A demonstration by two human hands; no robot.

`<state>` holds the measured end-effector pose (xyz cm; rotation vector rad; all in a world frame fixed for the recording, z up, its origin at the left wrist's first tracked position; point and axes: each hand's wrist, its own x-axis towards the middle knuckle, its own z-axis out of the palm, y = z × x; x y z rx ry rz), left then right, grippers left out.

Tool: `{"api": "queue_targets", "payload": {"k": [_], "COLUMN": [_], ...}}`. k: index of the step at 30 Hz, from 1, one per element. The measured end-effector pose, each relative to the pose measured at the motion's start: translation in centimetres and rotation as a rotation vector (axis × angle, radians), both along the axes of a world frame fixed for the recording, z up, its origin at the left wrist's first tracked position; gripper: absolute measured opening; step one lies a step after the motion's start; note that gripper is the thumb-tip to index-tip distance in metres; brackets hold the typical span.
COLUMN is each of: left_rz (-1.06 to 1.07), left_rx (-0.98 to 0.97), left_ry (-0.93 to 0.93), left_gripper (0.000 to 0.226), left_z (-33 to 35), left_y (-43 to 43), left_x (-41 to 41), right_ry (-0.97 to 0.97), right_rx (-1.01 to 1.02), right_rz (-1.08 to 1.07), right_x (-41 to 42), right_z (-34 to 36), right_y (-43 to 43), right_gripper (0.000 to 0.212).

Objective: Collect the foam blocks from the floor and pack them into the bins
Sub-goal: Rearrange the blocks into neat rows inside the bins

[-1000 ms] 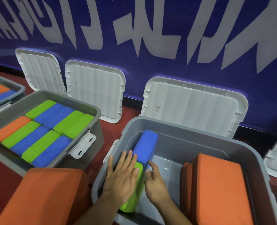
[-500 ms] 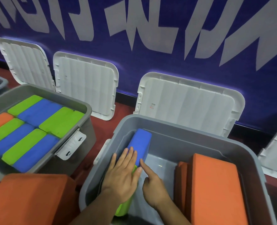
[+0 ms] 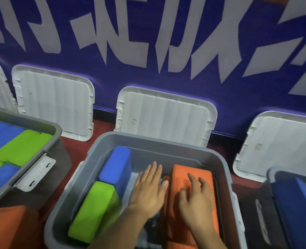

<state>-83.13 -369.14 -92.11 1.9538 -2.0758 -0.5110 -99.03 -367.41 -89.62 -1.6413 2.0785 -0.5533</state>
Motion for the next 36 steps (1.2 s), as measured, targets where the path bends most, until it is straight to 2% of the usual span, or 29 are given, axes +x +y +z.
{"api": "queue_targets", "payload": {"k": [2, 4, 6, 8, 11, 13, 16, 20, 22, 24, 27, 29, 31, 33, 36], "left_rz": [0.032, 0.031, 0.022, 0.042, 0.142, 0.203, 0.244, 0.264, 0.247, 0.262, 0.27, 0.281, 0.287, 0.282, 0.293], "left_rx": [0.118, 0.214, 0.305, 0.343, 0.365, 0.342, 0.196, 0.062, 0.052, 0.105, 0.142, 0.086, 0.057, 0.035, 0.039], "left_ry": [0.081, 0.113, 0.201, 0.249, 0.339, 0.424, 0.621, 0.833, 0.879, 0.919, 0.947, 0.985, 0.965, 0.917, 0.827], "left_gripper": [0.098, 0.081, 0.065, 0.064, 0.068, 0.075, 0.083, 0.082, 0.085, 0.075, 0.077, 0.076, 0.062, 0.052, 0.055], "left_z": [-0.2, -0.5, -0.4, 0.0, 1.2, 2.3, 4.5, 6.1, 5.3, 4.6, 4.5, 5.0, 5.0, 4.0, 1.0], "left_y": [-0.8, -1.1, -1.1, -1.1, -1.5, -1.6, -1.3, -0.9, -1.1, -1.3, -1.4, -1.6, -1.9, -2.5, -3.4], "left_x": [-2.6, -4.6, -6.1, -7.0, -7.2, -6.2, -3.9, -0.2, 1.7, 3.0, 3.4, 3.1, 3.0, 3.3, 4.4], "right_ry": [0.029, -0.022, -0.056, -0.105, -0.319, -0.479, -0.683, -0.92, -0.974, -0.955, -0.75, -0.708, -0.7, -0.653, -0.615], "right_rx": [0.159, 0.251, 0.28, 0.273, 0.191, 0.088, -0.03, 0.028, 0.079, 0.106, 0.063, -0.015, -0.073, -0.06, 0.017], "right_rz": [-0.06, -0.126, -0.152, -0.194, -0.305, -0.309, -0.333, -0.267, -0.182, -0.064, 0.101, 0.09, 0.056, 0.059, 0.066], "right_x": [-2.0, -3.6, -4.3, -4.5, -4.5, -4.4, -3.3, -0.3, 1.6, 3.4, 5.8, 6.8, 7.8, 8.7, 10.1], "right_z": [0.0, -0.5, -0.9, -0.6, 0.6, 2.0, 4.7, 6.2, 6.1, 5.1, 3.5, 2.6, 1.6, 0.4, -2.5], "right_y": [-0.3, -0.6, -0.6, -0.9, -1.4, -1.7, -1.6, -1.1, -0.9, -0.9, -0.9, -1.4, -2.3, -3.6, -5.5], "right_gripper": [0.063, 0.068, 0.071, 0.077, 0.084, 0.076, 0.052, 0.054, 0.048, 0.05, 0.052, 0.058, 0.066, 0.072, 0.069]}}
